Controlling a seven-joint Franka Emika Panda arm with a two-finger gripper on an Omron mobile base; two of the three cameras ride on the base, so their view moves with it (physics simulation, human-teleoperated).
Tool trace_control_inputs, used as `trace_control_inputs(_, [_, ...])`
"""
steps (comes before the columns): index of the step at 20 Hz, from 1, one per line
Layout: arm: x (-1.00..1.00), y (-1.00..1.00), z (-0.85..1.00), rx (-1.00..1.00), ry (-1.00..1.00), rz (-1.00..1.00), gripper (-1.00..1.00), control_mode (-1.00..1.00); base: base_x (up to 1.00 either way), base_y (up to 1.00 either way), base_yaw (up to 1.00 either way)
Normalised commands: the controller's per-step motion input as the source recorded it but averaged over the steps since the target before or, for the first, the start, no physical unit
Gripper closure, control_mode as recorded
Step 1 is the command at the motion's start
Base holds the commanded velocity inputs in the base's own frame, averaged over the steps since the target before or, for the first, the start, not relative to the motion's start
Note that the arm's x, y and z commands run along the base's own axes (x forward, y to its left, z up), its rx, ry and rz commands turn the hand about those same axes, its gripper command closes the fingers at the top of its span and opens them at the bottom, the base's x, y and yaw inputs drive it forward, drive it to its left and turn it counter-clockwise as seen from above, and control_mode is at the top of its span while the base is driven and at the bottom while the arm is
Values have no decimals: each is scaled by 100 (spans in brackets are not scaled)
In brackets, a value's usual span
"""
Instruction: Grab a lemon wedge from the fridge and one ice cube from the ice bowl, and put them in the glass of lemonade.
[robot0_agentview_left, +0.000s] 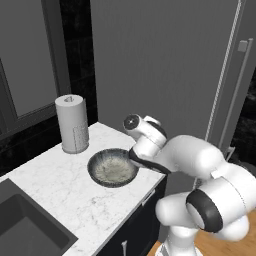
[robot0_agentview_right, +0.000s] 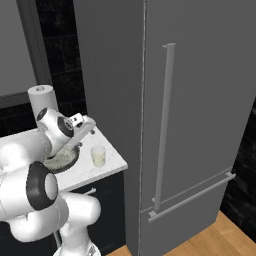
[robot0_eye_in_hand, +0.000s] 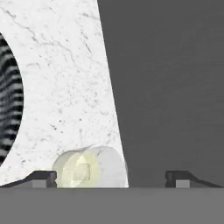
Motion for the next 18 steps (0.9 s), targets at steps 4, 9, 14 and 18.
trace_control_inputs(4, [-99, 41, 39, 51, -25, -8, -100, -100, 0, 0, 0])
trace_control_inputs(9, [-100, -36, 91, 68, -33, -6, -100, -100, 0, 0, 0])
trace_control_inputs(14, [-100, -80, 89, 61, -24, 0, -100, -100, 0, 0, 0])
trace_control_inputs(18, [-77, -30, 30, 21, -1, 0, -100, -100, 0, 0, 0])
